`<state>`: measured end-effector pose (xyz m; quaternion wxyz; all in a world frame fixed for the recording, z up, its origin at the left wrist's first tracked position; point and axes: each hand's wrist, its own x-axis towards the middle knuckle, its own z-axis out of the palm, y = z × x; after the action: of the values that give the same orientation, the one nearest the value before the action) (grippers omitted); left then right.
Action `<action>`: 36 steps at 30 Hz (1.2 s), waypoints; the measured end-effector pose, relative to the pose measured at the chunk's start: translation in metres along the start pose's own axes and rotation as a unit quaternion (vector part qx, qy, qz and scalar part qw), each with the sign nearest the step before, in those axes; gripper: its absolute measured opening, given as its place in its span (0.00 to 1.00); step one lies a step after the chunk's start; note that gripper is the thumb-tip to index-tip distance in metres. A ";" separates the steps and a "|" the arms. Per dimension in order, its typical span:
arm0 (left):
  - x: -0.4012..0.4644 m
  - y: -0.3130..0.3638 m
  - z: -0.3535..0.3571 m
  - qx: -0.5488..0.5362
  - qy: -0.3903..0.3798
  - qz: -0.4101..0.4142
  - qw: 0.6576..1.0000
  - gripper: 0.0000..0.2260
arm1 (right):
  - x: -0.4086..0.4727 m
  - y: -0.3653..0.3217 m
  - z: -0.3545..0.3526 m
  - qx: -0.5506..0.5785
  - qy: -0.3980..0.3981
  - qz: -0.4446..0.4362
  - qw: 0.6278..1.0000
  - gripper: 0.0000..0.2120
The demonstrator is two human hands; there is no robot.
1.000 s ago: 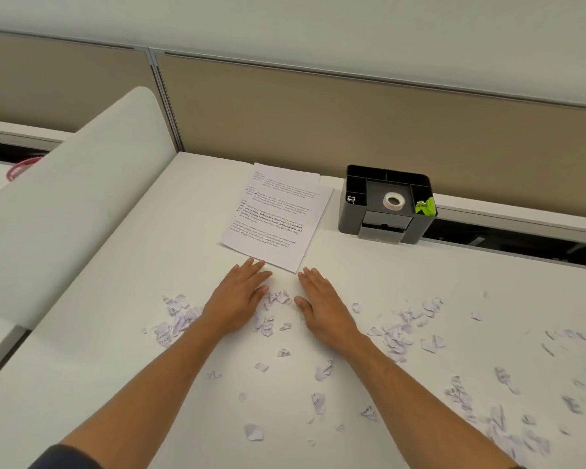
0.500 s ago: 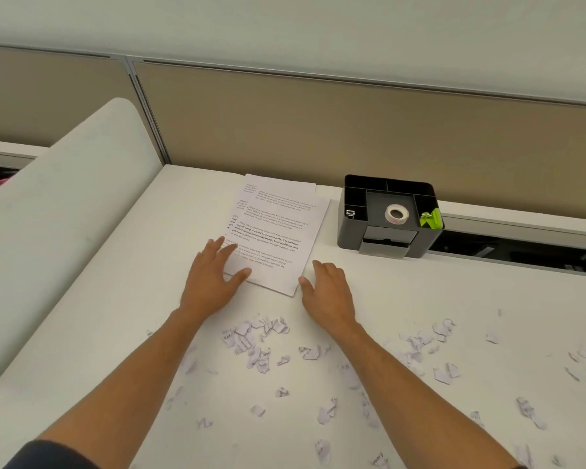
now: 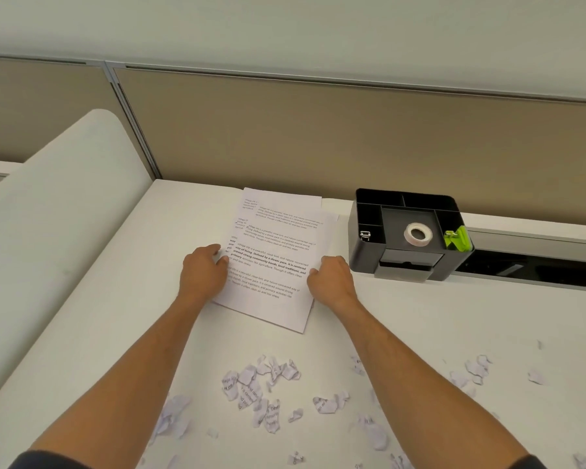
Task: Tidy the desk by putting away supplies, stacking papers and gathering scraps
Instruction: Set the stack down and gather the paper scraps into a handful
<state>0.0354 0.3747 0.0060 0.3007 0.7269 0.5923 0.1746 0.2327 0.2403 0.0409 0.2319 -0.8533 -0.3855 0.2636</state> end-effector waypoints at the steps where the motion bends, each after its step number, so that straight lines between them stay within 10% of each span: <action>1: 0.002 0.002 0.001 -0.001 0.000 0.002 1.000 0.20 | 0.004 -0.001 0.000 0.012 0.003 0.005 1.000 0.12; 9: 0.004 0.007 0.002 0.019 -0.003 0.021 1.000 0.18 | 0.020 -0.010 0.003 0.084 0.032 0.044 0.995 0.05; 14: 0.005 0.009 0.002 -0.001 -0.010 0.031 0.999 0.12 | 0.030 -0.010 0.003 0.138 0.076 0.068 0.985 0.19; 17: 0.006 0.002 0.003 -0.026 -0.007 0.024 0.999 0.19 | 0.035 -0.009 0.002 0.157 0.096 0.063 0.981 0.03; 25: 0.008 -0.005 0.006 -0.038 0.011 0.025 0.999 0.24 | 0.049 -0.018 0.001 0.166 0.146 0.038 0.974 0.14; 36: 0.010 -0.012 0.010 -0.054 0.012 0.026 0.998 0.23 | 0.048 -0.018 -0.001 0.047 0.120 -0.006 0.992 0.18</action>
<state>0.0344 0.3840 -0.0103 0.3278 0.7224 0.5668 0.2224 0.2507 0.2879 0.0399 0.3178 -0.8646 -0.3472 0.1759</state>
